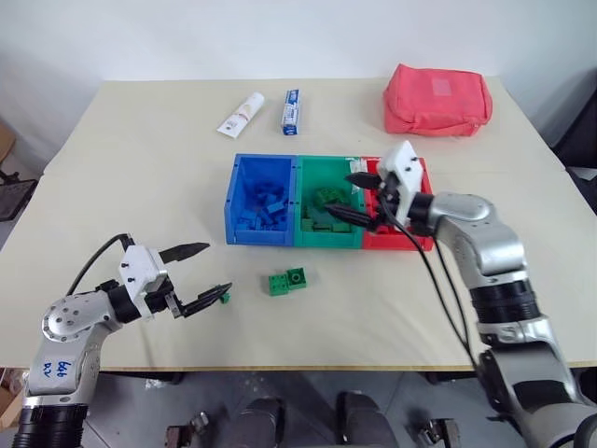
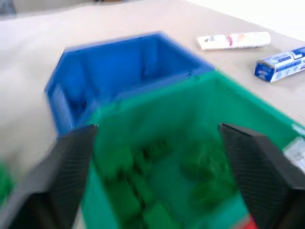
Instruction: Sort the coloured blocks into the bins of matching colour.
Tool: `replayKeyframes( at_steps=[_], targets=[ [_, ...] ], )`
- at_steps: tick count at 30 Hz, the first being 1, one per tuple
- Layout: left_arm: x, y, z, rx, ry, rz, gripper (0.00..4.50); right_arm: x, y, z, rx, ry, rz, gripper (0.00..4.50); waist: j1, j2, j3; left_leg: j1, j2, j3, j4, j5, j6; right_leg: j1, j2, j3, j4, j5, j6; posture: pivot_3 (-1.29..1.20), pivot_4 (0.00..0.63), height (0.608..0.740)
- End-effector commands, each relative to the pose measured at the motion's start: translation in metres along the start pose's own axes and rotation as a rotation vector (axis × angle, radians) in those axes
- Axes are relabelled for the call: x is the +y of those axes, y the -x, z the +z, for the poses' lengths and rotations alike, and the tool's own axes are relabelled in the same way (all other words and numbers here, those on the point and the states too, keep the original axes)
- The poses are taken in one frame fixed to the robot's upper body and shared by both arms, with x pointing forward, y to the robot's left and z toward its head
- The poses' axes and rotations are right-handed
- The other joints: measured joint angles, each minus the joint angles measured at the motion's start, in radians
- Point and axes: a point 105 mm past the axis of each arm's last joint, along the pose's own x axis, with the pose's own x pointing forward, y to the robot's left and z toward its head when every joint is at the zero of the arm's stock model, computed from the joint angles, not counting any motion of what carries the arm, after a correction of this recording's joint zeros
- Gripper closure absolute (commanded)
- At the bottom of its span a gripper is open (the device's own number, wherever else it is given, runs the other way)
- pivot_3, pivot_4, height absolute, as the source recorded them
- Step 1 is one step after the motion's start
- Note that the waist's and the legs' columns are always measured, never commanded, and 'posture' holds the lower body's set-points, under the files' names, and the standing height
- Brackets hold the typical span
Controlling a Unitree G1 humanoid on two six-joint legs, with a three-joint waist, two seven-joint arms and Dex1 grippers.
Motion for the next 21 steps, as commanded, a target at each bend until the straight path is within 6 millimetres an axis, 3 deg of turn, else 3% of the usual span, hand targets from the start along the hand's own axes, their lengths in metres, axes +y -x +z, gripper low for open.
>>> replayKeyframes(
  at_steps=[1,6,10,14,16,21],
  targets=[
    [0.004,0.002,0.005,0.02,-0.052,-0.042,0.0,0.023,0.033,0.021,-0.156,0.109,0.117,0.01,-0.001,0.0,0.0,0.0,0.0,0.0,0.0,0.0,0.0,0.0,-0.001,0.0,0.0,0.0,0.0,0.0,0.15,0.74],
    [-0.002,-0.002,0.002,0.063,-0.029,-0.152,0.0,0.034,0.073,-0.006,-0.094,0.121,0.091,0.01,-0.002,0.0,0.0,0.0,0.0,0.001,0.0,0.0,0.0,0.0,-0.001,0.001,0.0,0.0,0.0,0.0,0.15,0.74],
    [-0.011,-0.017,0.007,0.053,-0.011,-0.223,0.0,0.045,0.089,-0.018,-0.054,0.118,0.096,0.01,-0.001,0.0,0.0,0.001,0.001,0.002,0.0,0.0,0.0,0.001,-0.001,0.001,0.0,0.0,0.0,0.0,0.15,0.74],
    [-0.046,-0.066,0.017,0.105,-0.131,-0.394,0.0,0.071,0.102,-0.029,0.001,0.075,0.144,0.01,0.018,0.0,0.0,0.001,0.0,0.0,0.001,0.0,0.0,0.002,-0.001,0.0,0.0,0.0,0.0,0.0,0.15,0.74],
    [-0.063,-0.082,0.024,0.105,-0.185,-0.47,0.0,0.086,0.106,-0.032,0.039,0.044,0.198,0.01,0.025,0.0,0.0,0.0,-0.001,0.001,0.001,0.001,0.001,0.002,0.0,0.001,-0.001,0.001,0.002,0.0,0.15,0.74],
    [-0.074,-0.126,0.03,0.15,-0.195,-0.45,0.0,0.094,0.109,-0.034,0.081,0.03,0.187,0.01,0.024,-0.001,0.001,0.001,0.0,0.002,0.002,0.0,0.002,0.003,0.002,0.001,-0.003,0.002,0.003,0.0,0.15,0.74]
  ],
)
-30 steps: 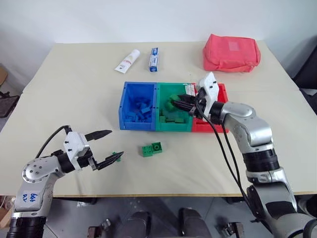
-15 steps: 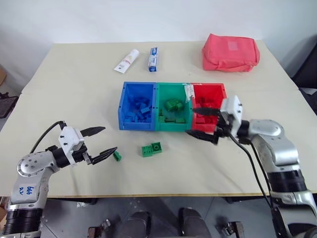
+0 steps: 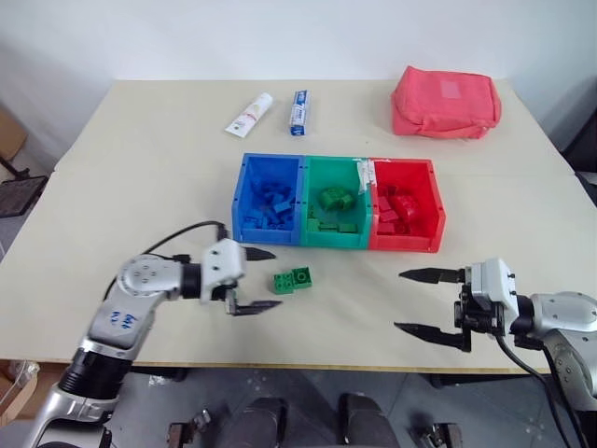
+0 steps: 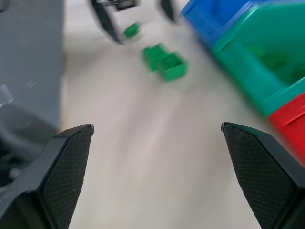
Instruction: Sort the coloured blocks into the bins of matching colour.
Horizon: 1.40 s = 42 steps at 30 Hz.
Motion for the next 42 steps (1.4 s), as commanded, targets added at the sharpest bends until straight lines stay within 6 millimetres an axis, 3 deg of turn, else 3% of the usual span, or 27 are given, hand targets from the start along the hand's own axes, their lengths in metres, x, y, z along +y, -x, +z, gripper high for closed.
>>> replayKeyframes(
  at_steps=[1,5,12,18,22,26,31,36,40,42],
  targets=[
    [0.011,-0.024,0.004,0.087,-0.05,0.036,0.0,0.002,0.0,0.011,-0.013,0.034,-0.031,0.01,0.003,0.0,0.0,0.0,0.0,0.0,0.0,0.0,0.0,0.0,0.0,0.0,0.0,0.0,0.0,0.0,0.15,0.74],
    [0.026,-0.039,-0.003,0.188,-0.072,0.088,0.0,0.007,-0.004,0.013,-0.014,0.035,-0.052,0.01,0.003,-0.001,0.0,0.0,0.0,0.0,0.0,0.0,-0.001,0.0,0.001,0.0,0.0,0.0,0.0,0.0,0.15,0.74],
    [0.018,-0.038,-0.014,0.302,-0.028,-0.018,0.0,0.015,0.001,0.011,-0.01,0.011,-0.105,0.01,0.005,-0.001,0.001,0.0,0.0,0.0,0.0,0.0,-0.001,0.0,0.001,0.0,0.0,0.0,0.0,0.0,0.15,0.74],
    [0.018,-0.04,-0.014,0.28,-0.009,-0.018,1.79,0.015,0.002,0.006,-0.005,0.007,-0.128,0.0,0.005,-0.001,0.001,0.0,0.0,0.0,0.001,0.0,-0.001,0.0,0.001,0.0,0.001,0.0,0.0,0.0,0.15,0.74],
    [0.023,-0.04,0.001,0.206,-0.005,-0.006,3.02,0.014,0.003,0.008,-0.035,-0.011,-0.162,0.0,0.006,-0.001,0.001,0.0,0.0,0.0,0.001,0.0,-0.001,0.0,0.001,0.0,0.001,0.0,0.0,0.0,0.15,0.74],
    [0.03,-0.038,0.042,0.003,0.095,-0.008,3.01,0.009,0.008,0.013,-0.083,-0.017,-0.253,0.0,0.007,-0.002,0.001,-0.001,0.0,-0.001,0.002,0.0,-0.001,0.0,0.001,0.0,0.001,0.0,0.0,0.0,0.15,0.74],
    [0.051,-0.039,0.083,-0.181,0.021,0.099,3.01,-0.007,0.025,0.019,-0.135,-0.011,-0.427,0.0,0.007,-0.002,0.001,0.0,0.0,-0.001,0.002,0.0,-0.001,0.0,0.001,0.0,0.001,0.0,0.0,0.0,0.15,0.74],
    [0.093,-0.06,0.085,-0.215,0.013,0.307,3.01,-0.022,0.045,0.025,-0.172,0.011,-0.601,0.0,0.016,-0.002,0.001,0.0,-0.001,-0.001,0.004,0.001,0.0,0.001,0.001,0.0,0.001,0.001,0.001,0.0,0.15,0.74],
    [0.104,-0.078,0.082,-0.219,0.002,0.329,3.01,-0.028,0.047,0.031,-0.218,0.033,-0.677,0.0,0.012,-0.002,0.001,0.0,-0.001,0.0,0.003,0.001,-0.001,0.0,0.002,0.0,0.002,0.001,0.001,0.0,0.15,0.74],
    [0.104,-0.081,0.081,-0.22,0.004,0.313,2.29,-0.028,0.044,0.032,-0.217,0.032,-0.673,0.0,0.009,-0.003,0.001,0.0,-0.001,0.001,0.002,0.001,0.0,-0.001,0.002,0.0,0.002,0.001,0.001,0.0,0.15,0.74]
  ],
)
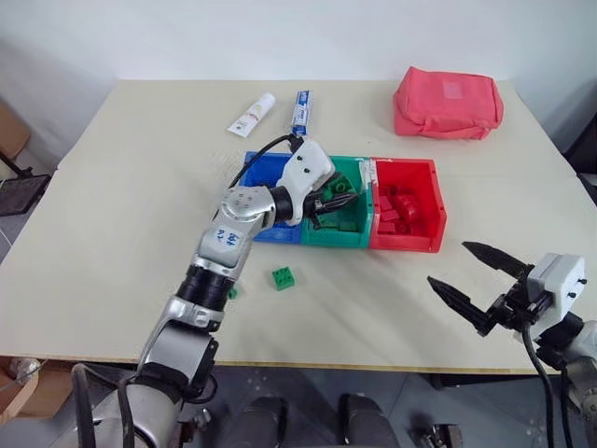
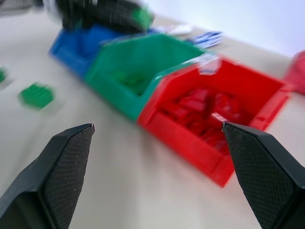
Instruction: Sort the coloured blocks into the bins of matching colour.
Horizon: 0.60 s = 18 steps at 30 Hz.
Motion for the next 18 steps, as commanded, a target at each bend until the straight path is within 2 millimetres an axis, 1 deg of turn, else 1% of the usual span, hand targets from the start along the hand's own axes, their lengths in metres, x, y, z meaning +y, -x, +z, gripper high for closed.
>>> replayKeyframes(
  at_steps=[1,3,4,6,7,8,10,12,14,16,18],
  targets=[
    [0.003,-0.004,0.015,-0.049,-0.058,-0.008,2.03,0.003,-0.002,0.015,-0.048,0.051,-0.004,0.0,-0.003,0.0,0.0,0.0,0.0,0.0,0.0,0.0,0.0,0.0,0.0,0.0,0.0,0.0,0.0,0.0,0.15,0.74],
    [0.003,0.0,0.018,-0.068,-0.069,-0.016,1.4,0.005,-0.004,0.015,-0.048,0.056,0.0,0.0,-0.005,0.0,0.0,0.0,0.0,0.0,0.0,0.0,0.0,-0.001,0.0,0.0,0.0,0.0,0.0,0.0,0.15,0.74],
    [0.005,0.006,0.021,-0.091,-0.097,-0.009,1.1,0.006,-0.005,0.015,-0.051,0.059,0.008,0.0,-0.006,0.0,0.0,0.0,0.0,0.0,0.0,0.0,0.0,-0.001,0.0,0.0,0.001,0.0,0.0,0.0,0.15,0.74],
    [0.004,0.022,0.026,-0.144,-0.159,-0.025,0.49,0.009,-0.009,0.016,-0.058,0.058,0.036,0.0,-0.01,0.0,0.0,0.0,0.0,0.0,0.0,0.0,0.0,-0.001,0.0,0.0,0.001,0.0,0.0,0.0,0.15,0.74],
    [0.004,0.032,0.024,-0.152,-0.169,-0.03,0.17,0.01,-0.012,0.017,-0.063,0.054,0.054,0.0,-0.013,0.0,0.0,0.0,0.0,0.001,0.0,0.0,0.0,-0.001,0.0,0.001,0.002,0.0,0.0,0.0,0.15,0.74],
    [0.003,0.042,0.022,-0.158,-0.16,-0.045,0.01,0.013,-0.015,0.017,-0.065,0.051,0.077,0.0,-0.016,0.0,0.0,0.0,0.001,0.001,0.0,0.0,0.0,-0.001,0.0,0.001,0.002,0.0,0.0,0.0,0.15,0.74],
    [0.002,0.066,0.014,-0.152,-0.158,-0.078,0.01,0.02,-0.022,0.017,-0.059,0.049,0.149,0.0,-0.021,0.001,0.0,0.001,0.001,0.001,0.0,0.0,0.0,-0.002,0.0,0.001,0.005,0.0,0.0,0.0,0.15,0.74],
    [0.001,0.098,0.007,-0.136,-0.167,-0.112,0.01,0.03,-0.031,0.017,-0.053,0.05,0.241,0.0,-0.029,0.001,0.0,0.001,0.001,0.001,0.0,0.0,0.0,-0.002,0.0,0.002,0.006,0.0,0.0,0.0,0.15,0.74],
    [0.002,0.124,0.003,-0.132,-0.155,-0.116,0.01,0.036,-0.038,0.018,-0.055,0.05,0.305,0.0,-0.033,0.0,0.0,0.001,0.001,0.001,0.0,0.0,-0.001,-0.002,0.0,0.001,0.006,0.0,-0.001,0.0,0.15,0.74],
    [0.005,0.148,-0.001,-0.124,-0.135,-0.09,0.01,0.041,-0.044,0.017,-0.049,0.071,0.361,0.0,-0.032,0.0,0.0,0.001,0.001,0.0,0.0,0.0,-0.001,-0.002,0.0,0.001,0.006,-0.001,-0.001,0.0,0.15,0.74],
    [0.011,0.175,-0.013,-0.07,-0.125,-0.027,0.01,0.046,-0.048,0.012,-0.03,0.103,0.429,0.0,-0.028,0.0,0.0,0.001,0.001,-0.001,0.001,0.0,-0.001,-0.001,-0.001,0.0,0.005,-0.001,-0.001,0.0,0.15,0.74]
  ],
)
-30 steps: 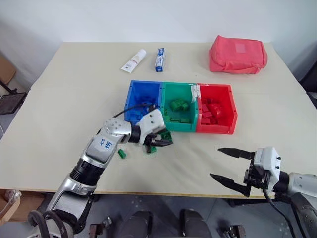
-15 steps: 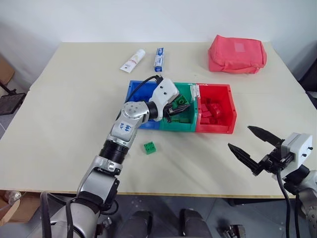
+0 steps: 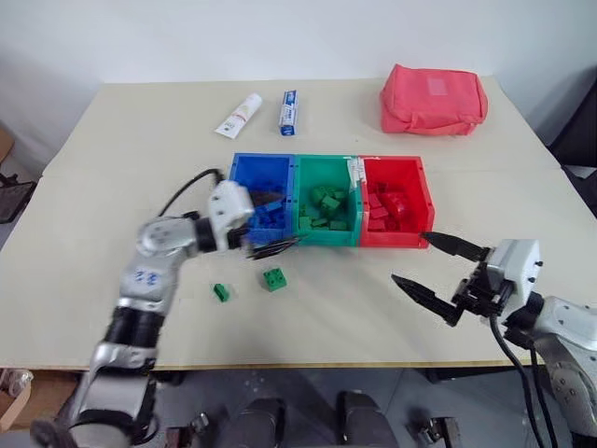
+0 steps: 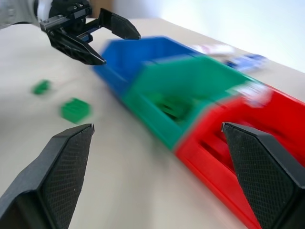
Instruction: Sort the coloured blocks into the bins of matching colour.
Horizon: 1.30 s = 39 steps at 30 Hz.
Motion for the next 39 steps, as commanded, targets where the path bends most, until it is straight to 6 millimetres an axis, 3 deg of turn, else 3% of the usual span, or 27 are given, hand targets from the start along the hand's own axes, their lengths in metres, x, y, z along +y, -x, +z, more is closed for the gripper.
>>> replayKeyframes(
  at_steps=[1,4,7,10,12,16,19,23,27,30,35,39],
  targets=[
    [0.006,0.043,0.007,-0.004,-0.014,0.094,0.01,0.007,-0.008,-0.003,0.025,0.053,0.118,0.0,0.002,0.0,0.0,0.0,0.0,0.0,0.0,0.0,0.0,0.0,-0.001,0.0,0.0,0.0,0.0,0.0,0.15,0.74],
    [-0.007,0.1,-0.02,0.17,0.032,0.116,0.01,0.01,-0.014,-0.004,0.035,0.077,0.226,0.0,-0.007,0.0,0.0,0.0,0.0,0.0,-0.001,0.0,0.0,0.0,-0.001,0.0,0.0,0.0,0.0,0.0,0.15,0.74],
    [-0.016,0.125,-0.037,0.261,0.047,0.095,0.01,0.01,-0.014,-0.006,0.045,0.079,0.275,0.0,-0.002,0.0,0.0,0.0,0.001,0.0,-0.003,0.0,0.0,-0.001,-0.001,-0.001,-0.001,-0.001,-0.001,0.0,0.15,0.74],
    [-0.016,0.129,-0.043,0.286,0.044,0.102,0.01,0.011,-0.014,-0.009,0.06,0.088,0.308,0.0,0.02,0.0,0.0,0.0,0.0,-0.001,-0.002,0.0,0.0,0.002,-0.003,-0.003,-0.005,0.0,-0.001,0.0,0.15,0.74],
    [-0.021,0.122,-0.04,0.263,0.044,0.069,0.01,0.011,-0.015,-0.009,0.059,0.086,0.314,0.0,0.025,0.0,0.0,0.0,0.0,-0.002,-0.001,0.0,0.001,0.002,-0.003,-0.003,-0.005,0.0,-0.001,0.0,0.15,0.74],
    [-0.054,0.072,-0.021,0.184,0.119,-0.151,0.01,0.01,-0.01,-0.012,0.083,0.082,0.305,0.0,0.023,0.0,0.0,0.0,-0.001,-0.001,-0.002,-0.001,0.002,0.002,-0.005,-0.003,-0.006,0.001,-0.001,0.0,0.15,0.74],
    [-0.054,0.046,-0.027,0.263,0.07,-0.158,0.01,0.011,-0.007,-0.014,0.098,0.077,0.294,0.0,0.022,0.0,0.0,0.0,0.0,-0.001,-0.002,-0.001,0.002,0.002,-0.004,-0.002,-0.006,0.001,-0.001,0.0,0.15,0.74],
    [-0.039,0.004,-0.037,0.334,0.079,-0.005,0.01,0.009,0.004,-0.016,0.131,0.083,0.217,0.0,0.023,0.0,0.0,0.0,0.0,0.0,-0.002,-0.001,0.001,0.002,0.0,-0.001,-0.004,0.001,-0.001,0.0,0.15,0.74],
    [-0.056,-0.021,-0.04,0.359,0.1,-0.076,0.01,0.011,0.016,-0.02,0.18,0.082,0.176,0.0,0.016,0.0,0.0,0.0,0.0,0.002,-0.002,-0.001,0.001,0.0,0.0,0.0,0.001,0.001,-0.001,0.0,0.15,0.74],
    [-0.065,-0.029,-0.044,0.387,0.125,-0.116,0.01,0.009,0.025,-0.023,0.213,0.093,0.144,0.0,0.021,0.0,0.0,0.0,0.001,0.002,-0.002,-0.001,0.001,0.0,0.001,0.0,0.0,0.001,-0.001,0.0,0.15,0.74],
    [-0.058,-0.027,-0.055,0.474,0.101,-0.081,0.01,0.011,0.031,-0.023,0.216,0.084,0.105,0.0,0.023,0.0,0.0,0.0,0.001,0.002,-0.001,-0.001,0.001,0.0,0.001,0.001,-0.001,0.001,-0.001,0.0,0.15,0.74],
    [-0.052,-0.026,-0.058,0.497,0.071,-0.081,0.94,0.015,0.032,-0.025,0.215,0.073,0.096,0.0,0.023,0.0,0.0,0.0,0.0,0.001,-0.001,-0.001,0.001,0.0,0.0,0.0,-0.002,0.001,-0.001,0.0,0.15,0.74]
  ],
)
